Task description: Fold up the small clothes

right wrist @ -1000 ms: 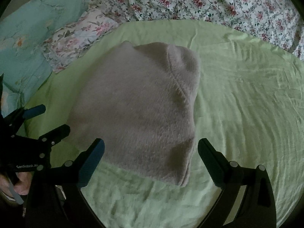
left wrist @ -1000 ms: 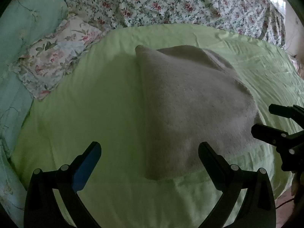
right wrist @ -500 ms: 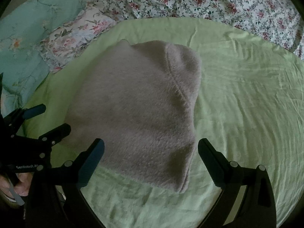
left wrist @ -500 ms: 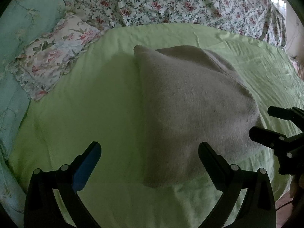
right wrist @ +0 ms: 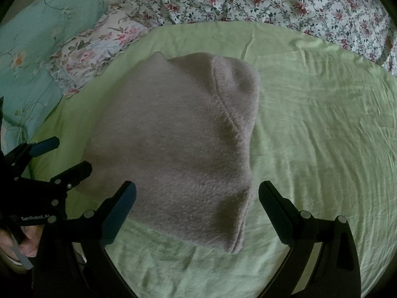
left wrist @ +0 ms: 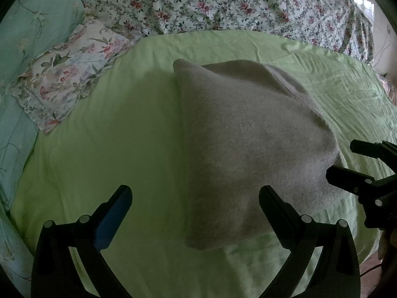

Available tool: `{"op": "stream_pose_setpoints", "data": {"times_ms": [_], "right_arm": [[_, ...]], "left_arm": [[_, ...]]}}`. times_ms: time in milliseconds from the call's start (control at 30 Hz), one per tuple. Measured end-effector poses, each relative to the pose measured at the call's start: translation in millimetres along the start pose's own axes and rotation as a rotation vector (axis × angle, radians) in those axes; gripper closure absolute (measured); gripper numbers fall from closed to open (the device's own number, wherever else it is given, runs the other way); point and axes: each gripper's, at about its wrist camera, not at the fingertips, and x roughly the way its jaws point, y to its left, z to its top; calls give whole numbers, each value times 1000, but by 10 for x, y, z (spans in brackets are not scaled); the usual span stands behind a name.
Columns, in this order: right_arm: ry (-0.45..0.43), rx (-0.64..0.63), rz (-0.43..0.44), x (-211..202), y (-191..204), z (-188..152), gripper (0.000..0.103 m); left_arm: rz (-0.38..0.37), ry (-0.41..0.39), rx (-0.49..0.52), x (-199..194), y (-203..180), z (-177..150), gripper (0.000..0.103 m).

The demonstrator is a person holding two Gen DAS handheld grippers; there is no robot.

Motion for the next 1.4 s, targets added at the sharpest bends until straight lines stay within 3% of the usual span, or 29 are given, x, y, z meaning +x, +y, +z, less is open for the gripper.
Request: {"op": "stream_pose_setpoints", "data": {"times_ms": [1400], "right_arm": [[-25, 6, 7, -116, 29, 51, 4]], "left_arm": [[-12, -29, -3, -96, 7, 29, 1]]}}
